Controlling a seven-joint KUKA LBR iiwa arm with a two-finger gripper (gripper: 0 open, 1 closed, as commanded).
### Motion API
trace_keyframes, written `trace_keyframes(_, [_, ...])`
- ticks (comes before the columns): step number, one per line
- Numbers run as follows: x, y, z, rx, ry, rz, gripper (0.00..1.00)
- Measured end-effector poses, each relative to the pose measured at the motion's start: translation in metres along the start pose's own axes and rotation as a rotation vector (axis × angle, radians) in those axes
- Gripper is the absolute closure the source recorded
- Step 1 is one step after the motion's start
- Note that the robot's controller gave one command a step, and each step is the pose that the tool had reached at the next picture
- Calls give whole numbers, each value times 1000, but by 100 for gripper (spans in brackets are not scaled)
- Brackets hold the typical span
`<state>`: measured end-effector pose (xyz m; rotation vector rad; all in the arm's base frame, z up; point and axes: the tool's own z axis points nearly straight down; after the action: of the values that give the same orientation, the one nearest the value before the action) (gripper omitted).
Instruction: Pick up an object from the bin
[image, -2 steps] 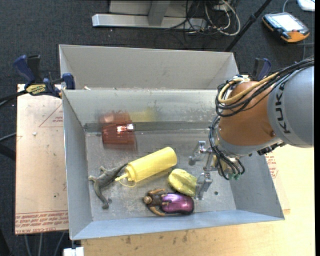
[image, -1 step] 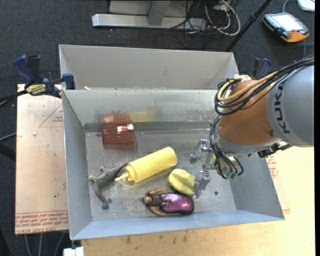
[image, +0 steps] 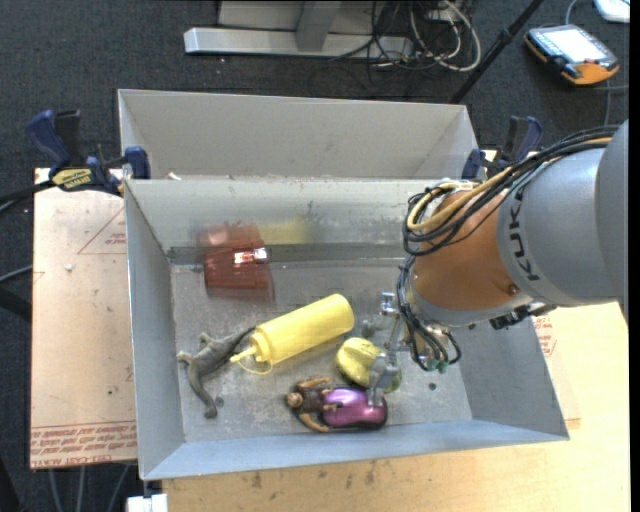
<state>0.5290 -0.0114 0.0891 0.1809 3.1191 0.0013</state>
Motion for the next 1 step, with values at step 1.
trace_keyframes(1, [5,-1,-2,1,13,-5,100])
